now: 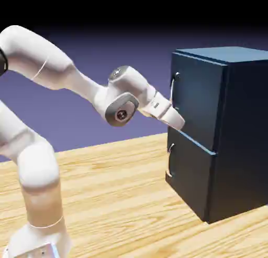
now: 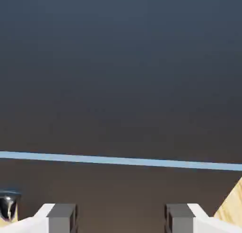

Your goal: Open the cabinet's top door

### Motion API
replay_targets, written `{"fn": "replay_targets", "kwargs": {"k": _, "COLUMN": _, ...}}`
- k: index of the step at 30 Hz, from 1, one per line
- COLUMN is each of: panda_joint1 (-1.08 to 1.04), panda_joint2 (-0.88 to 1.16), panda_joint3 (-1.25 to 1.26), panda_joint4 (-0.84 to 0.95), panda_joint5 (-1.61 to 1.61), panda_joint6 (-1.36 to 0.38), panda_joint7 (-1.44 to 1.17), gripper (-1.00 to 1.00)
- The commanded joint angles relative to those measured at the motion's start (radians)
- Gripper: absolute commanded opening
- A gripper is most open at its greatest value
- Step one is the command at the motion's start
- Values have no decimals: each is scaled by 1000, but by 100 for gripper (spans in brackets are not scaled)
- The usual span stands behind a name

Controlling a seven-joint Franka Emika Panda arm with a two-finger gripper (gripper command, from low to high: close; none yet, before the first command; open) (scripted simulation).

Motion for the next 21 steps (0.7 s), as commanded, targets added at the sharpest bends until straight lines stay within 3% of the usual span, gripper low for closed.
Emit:
{"fn": "replay_targets", "kwargs": {"k": 1, "panda_joint1": -16, "panda_joint2": -15, "panda_joint3": 22, "panda_joint4": 5, "panda_joint5": 44, "panda_joint6": -4, "panda_joint7": -21, "gripper": 0}}
{"fn": "replay_targets", "kwargs": {"k": 21, "panda_joint1": -342, "panda_joint2": -321, "panda_joint3": 452, "panda_joint4": 95, "panda_joint5": 914, "panda_joint6": -81, "panda_joint7": -440, "gripper": 0}}
